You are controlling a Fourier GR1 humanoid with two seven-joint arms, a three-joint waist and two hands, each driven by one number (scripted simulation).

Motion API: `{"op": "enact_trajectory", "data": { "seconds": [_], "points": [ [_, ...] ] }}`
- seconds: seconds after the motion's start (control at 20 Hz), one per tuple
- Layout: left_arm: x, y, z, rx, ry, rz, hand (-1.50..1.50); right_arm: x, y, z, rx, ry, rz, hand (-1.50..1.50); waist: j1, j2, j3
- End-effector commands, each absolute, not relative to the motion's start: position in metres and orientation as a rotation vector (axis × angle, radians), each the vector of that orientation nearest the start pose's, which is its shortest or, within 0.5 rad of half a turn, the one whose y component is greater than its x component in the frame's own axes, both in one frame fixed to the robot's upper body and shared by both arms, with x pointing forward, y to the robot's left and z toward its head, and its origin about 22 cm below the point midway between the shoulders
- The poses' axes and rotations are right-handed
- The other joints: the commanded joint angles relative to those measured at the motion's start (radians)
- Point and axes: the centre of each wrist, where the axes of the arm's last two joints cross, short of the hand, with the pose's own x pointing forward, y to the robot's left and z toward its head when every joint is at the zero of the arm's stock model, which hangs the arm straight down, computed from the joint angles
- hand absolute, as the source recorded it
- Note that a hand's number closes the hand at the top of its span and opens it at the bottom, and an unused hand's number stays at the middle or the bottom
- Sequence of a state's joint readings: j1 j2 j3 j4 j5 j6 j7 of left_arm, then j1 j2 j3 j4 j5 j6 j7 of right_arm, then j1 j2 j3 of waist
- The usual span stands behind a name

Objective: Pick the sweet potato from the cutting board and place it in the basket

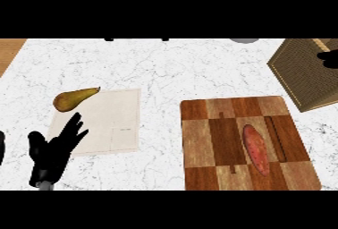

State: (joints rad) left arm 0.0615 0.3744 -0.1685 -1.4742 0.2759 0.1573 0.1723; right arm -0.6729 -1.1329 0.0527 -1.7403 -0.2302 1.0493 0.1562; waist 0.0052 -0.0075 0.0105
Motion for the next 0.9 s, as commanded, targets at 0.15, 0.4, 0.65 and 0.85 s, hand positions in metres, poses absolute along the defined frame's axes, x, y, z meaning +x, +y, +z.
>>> {"op": "enact_trajectory", "data": {
  "seconds": [0.15,0.4,0.65,0.85],
  "points": [
    [0.198,0.282,-0.055,0.143,-1.004,-0.033,0.0,0.274,-0.309,0.314,-0.213,-1.302,1.771,-1.5,-0.016,0.008,-0.009],
    [0.202,0.286,-0.06,0.161,-1.027,-0.021,0.0,0.278,-0.29,0.277,-0.187,-1.342,1.746,-1.5,-0.009,0.012,-0.01],
    [0.19,0.292,-0.05,0.15,-1.026,-0.038,0.0,0.272,-0.277,0.246,-0.216,-1.301,1.768,-1.5,-0.002,0.008,-0.009],
    [0.207,0.289,-0.054,0.169,-1.026,-0.016,0.0,0.274,-0.267,0.221,-0.253,-1.262,1.797,-1.5,-0.003,0.014,-0.009]
  ]
}}
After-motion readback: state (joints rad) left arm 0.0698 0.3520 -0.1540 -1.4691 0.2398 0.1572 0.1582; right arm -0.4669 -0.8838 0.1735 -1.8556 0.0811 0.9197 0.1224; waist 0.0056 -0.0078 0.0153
